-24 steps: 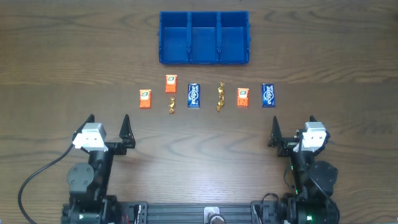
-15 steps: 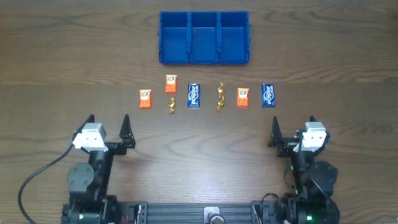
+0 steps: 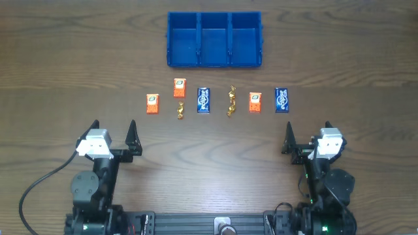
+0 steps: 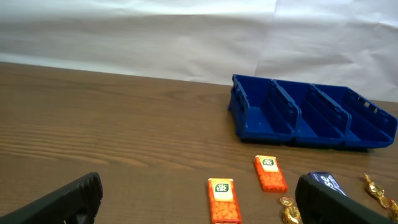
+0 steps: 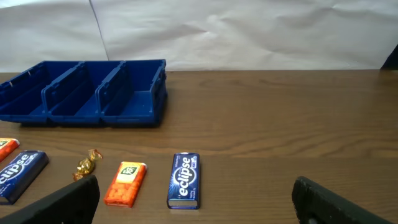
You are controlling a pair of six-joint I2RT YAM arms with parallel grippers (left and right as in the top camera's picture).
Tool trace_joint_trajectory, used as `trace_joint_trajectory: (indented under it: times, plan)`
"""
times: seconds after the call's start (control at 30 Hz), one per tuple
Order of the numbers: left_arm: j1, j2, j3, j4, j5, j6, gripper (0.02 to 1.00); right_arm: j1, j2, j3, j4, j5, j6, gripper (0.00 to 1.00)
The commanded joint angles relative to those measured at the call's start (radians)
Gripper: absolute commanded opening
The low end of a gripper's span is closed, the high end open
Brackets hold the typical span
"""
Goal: Sort Candies Into Trays
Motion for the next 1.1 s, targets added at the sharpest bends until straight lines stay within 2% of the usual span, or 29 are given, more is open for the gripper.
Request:
trace_joint_trajectory:
  times: [0.03,0.8,0.93,1.1]
  plan:
    - [0.002,-0.006,-0.016,-0.049,-0.002,-0.003,0.998,-0.002,-0.004,-0.003,-0.001,-0.002,-0.011,0.998]
    - [0.000,-0.001,0.005,-0.040,-0.009,-0.020,0.998,-0.002,-0.004,-0.003,-0.001,-0.002,-0.011,0.998]
    - [-0.001,0.208,0.238,-0.081,0.001,-0.045,0.998,-0.002,-0.004,-0.003,-0.001,-0.002,-0.011,0.998]
    - [-0.031,0.590,0.641,-0.285,-0.001,-0.044,0.998,-0.002,-0.004,-0.003,-0.001,-0.002,-0.011,0.998]
